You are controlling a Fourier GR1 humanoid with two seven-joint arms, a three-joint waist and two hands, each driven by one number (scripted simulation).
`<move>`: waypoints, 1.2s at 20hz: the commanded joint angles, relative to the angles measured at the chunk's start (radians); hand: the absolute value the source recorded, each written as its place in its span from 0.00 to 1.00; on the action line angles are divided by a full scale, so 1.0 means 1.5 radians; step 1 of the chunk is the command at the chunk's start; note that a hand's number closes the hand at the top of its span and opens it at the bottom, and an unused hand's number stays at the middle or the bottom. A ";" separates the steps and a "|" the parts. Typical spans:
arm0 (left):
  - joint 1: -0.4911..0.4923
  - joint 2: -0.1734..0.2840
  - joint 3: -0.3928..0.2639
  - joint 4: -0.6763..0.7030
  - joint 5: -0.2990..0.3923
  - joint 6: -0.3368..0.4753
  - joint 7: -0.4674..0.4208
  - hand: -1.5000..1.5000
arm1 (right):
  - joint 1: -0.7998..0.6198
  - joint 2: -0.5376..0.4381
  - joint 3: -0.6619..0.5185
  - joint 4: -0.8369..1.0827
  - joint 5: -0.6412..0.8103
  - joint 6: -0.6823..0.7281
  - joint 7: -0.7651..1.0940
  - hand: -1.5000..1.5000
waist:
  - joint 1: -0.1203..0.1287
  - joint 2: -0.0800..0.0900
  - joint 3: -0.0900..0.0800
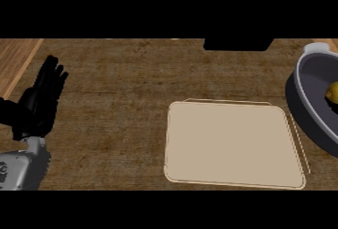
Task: Pick the lemon from the tray and place it in the pot
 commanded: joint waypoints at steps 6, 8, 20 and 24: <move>-0.006 0.007 0.006 -0.022 -0.004 -0.010 0.013 0.50 | -0.111 0.050 -0.058 0.269 -0.066 0.140 -0.134 0.00 | 0.009 0.003 0.002; 0.013 -0.032 -0.026 -0.004 -0.030 0.011 -0.015 0.50 | -0.143 0.054 -0.061 0.301 -0.072 0.184 -0.158 0.00 | 0.015 0.006 0.002; 0.008 -0.024 0.002 0.016 -0.017 -0.008 -0.020 0.50 | -0.169 0.021 -0.258 0.397 -0.274 0.383 -0.316 0.00 | 0.000 0.005 0.002; -0.018 -0.032 -0.014 -0.019 -0.041 0.021 0.017 0.50 | -0.129 -0.034 -0.294 0.437 -0.301 0.459 -0.363 0.00 | -0.003 0.003 0.002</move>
